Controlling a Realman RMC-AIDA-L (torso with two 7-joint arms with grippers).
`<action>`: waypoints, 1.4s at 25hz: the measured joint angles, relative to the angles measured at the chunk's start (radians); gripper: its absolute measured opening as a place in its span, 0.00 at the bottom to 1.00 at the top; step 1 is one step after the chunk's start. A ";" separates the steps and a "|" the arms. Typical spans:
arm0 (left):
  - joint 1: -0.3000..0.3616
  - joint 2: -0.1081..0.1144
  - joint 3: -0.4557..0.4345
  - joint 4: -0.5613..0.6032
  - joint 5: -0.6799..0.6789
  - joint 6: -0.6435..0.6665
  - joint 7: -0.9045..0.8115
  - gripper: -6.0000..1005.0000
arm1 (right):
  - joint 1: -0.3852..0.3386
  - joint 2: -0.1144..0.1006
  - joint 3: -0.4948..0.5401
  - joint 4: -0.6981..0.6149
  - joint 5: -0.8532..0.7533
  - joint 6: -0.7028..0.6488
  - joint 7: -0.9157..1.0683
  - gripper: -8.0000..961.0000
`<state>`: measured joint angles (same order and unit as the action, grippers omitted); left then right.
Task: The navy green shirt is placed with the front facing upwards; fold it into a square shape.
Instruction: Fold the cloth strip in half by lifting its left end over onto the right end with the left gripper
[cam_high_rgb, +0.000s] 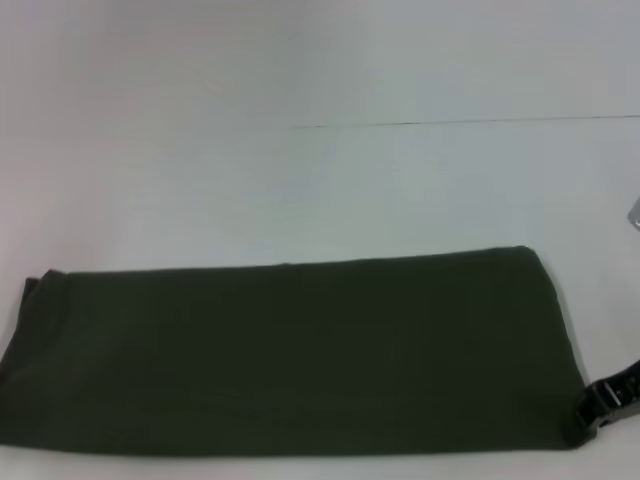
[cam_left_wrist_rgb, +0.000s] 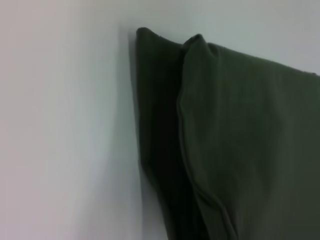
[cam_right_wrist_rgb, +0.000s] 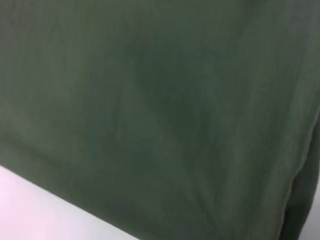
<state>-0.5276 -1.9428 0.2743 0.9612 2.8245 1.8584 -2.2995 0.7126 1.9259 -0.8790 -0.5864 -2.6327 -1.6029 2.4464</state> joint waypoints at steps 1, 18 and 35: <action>0.003 0.000 -0.002 0.006 0.007 0.016 0.003 0.02 | 0.000 0.003 -0.001 -0.001 -0.003 -0.007 -0.005 0.06; 0.004 -0.002 -0.006 -0.002 0.008 0.007 0.009 0.02 | -0.001 0.006 0.049 -0.096 -0.021 -0.076 0.014 0.12; 0.008 -0.005 -0.020 0.003 0.011 0.001 -0.016 0.02 | 0.007 -0.037 0.272 -0.164 0.036 -0.176 -0.059 0.89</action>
<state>-0.5195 -1.9482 0.2544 0.9638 2.8355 1.8590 -2.3159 0.7194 1.8885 -0.6071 -0.7504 -2.5965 -1.7789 2.3871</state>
